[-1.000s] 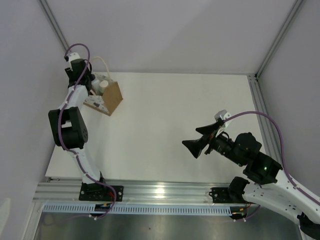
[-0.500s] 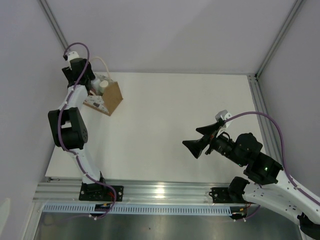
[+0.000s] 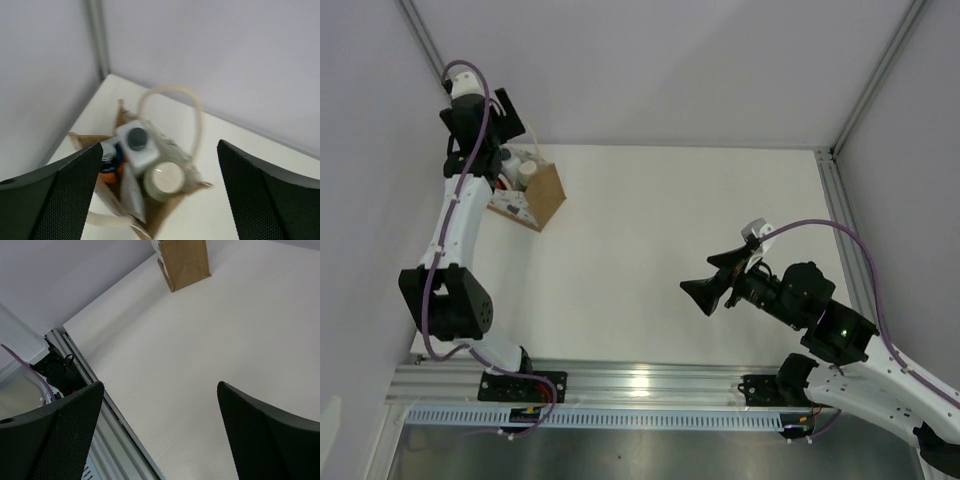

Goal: Place the personal care products into the canvas bag

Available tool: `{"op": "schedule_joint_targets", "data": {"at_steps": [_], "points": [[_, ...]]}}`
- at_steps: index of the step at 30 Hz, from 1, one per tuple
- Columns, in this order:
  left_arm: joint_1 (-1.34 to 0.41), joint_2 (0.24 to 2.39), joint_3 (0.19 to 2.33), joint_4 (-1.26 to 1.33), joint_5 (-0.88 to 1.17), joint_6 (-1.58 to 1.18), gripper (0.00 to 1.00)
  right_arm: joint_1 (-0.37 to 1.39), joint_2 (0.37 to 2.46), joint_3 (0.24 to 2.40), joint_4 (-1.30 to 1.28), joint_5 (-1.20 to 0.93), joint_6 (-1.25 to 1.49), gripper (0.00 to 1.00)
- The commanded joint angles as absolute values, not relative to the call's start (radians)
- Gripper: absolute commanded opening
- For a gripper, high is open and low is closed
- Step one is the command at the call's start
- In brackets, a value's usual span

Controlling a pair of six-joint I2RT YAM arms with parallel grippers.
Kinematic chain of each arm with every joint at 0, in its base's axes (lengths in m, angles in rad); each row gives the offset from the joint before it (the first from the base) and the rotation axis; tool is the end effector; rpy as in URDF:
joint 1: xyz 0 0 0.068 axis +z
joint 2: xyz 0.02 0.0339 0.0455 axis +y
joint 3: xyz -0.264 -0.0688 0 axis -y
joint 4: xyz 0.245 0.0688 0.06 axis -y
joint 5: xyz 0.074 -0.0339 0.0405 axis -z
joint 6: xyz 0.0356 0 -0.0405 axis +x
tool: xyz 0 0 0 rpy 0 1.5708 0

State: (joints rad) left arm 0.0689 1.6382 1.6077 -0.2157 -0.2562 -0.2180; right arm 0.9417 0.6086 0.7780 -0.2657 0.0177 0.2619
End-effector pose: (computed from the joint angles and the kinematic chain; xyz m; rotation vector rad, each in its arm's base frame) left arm 0.3881 0.0358 0.4030 -0.4366 1.7572 0.1268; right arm 0.0852 0.1160 0.3543 -0.5690 1.6513 0.8851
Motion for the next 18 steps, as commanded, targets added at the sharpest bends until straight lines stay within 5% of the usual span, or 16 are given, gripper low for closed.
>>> {"op": "schedule_joint_targets", "data": {"at_steps": [1, 7, 18], "points": [[-0.076, 1.511, 1.585, -0.244, -0.204, -0.233, 0.99, 0.950, 0.635, 0.770, -0.221, 0.067, 0.273, 0.99], [-0.317, 1.252, 1.290, -0.076, -0.011, -0.330, 0.99, 0.948, 0.695, 0.767, -0.224, 0.187, 0.275, 0.99], [-0.709, 0.836, 0.646, 0.222, 0.032, -0.466, 0.99, 0.948, 0.759, 0.767, -0.204, 0.428, 0.388, 0.99]]}}
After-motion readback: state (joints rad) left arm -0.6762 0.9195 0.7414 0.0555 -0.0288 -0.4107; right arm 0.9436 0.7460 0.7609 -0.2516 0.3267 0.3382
